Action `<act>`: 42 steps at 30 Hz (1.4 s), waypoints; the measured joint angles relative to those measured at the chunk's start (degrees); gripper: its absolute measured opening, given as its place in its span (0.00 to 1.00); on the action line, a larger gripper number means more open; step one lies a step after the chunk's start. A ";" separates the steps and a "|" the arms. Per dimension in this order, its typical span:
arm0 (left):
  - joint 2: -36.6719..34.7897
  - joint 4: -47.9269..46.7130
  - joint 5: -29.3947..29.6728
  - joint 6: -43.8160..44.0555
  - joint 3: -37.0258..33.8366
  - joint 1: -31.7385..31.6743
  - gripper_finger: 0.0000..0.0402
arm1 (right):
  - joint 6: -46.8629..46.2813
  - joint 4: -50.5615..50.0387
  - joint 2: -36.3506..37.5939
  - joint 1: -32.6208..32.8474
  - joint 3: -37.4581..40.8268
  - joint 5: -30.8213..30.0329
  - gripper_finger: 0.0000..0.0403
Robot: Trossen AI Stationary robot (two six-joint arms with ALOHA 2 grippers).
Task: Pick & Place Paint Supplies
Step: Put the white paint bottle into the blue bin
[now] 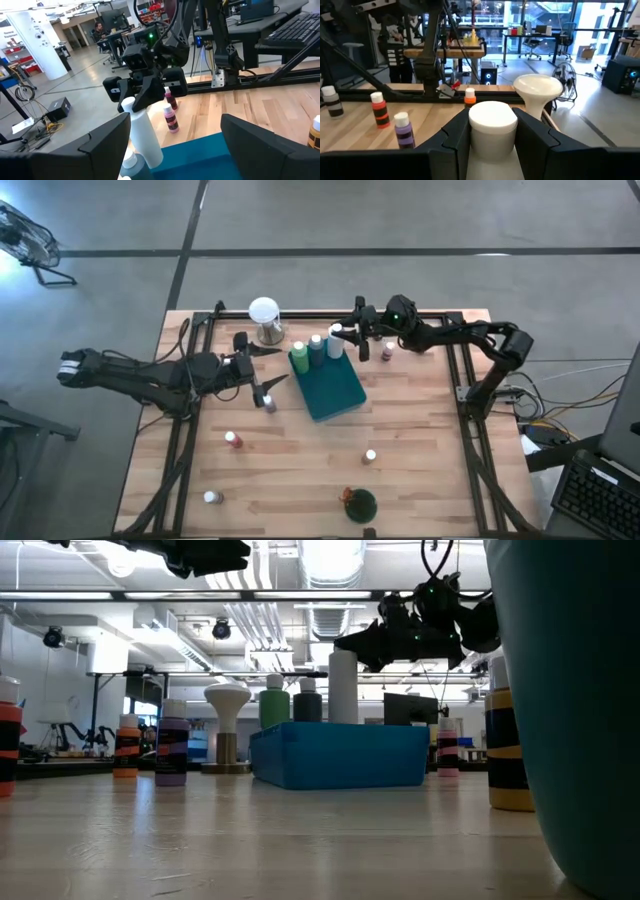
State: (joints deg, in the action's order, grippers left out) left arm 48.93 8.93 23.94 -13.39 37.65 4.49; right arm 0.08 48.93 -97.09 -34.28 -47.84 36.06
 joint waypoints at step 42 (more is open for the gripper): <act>0.32 1.80 4.23 -0.08 -0.37 -0.31 0.78 | 3.45 -6.26 -1.85 0.74 -5.92 4.50 0.29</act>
State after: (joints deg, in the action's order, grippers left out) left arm 49.25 10.73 28.18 -13.47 37.28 4.19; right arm 3.54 42.67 -98.93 -33.54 -53.76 40.56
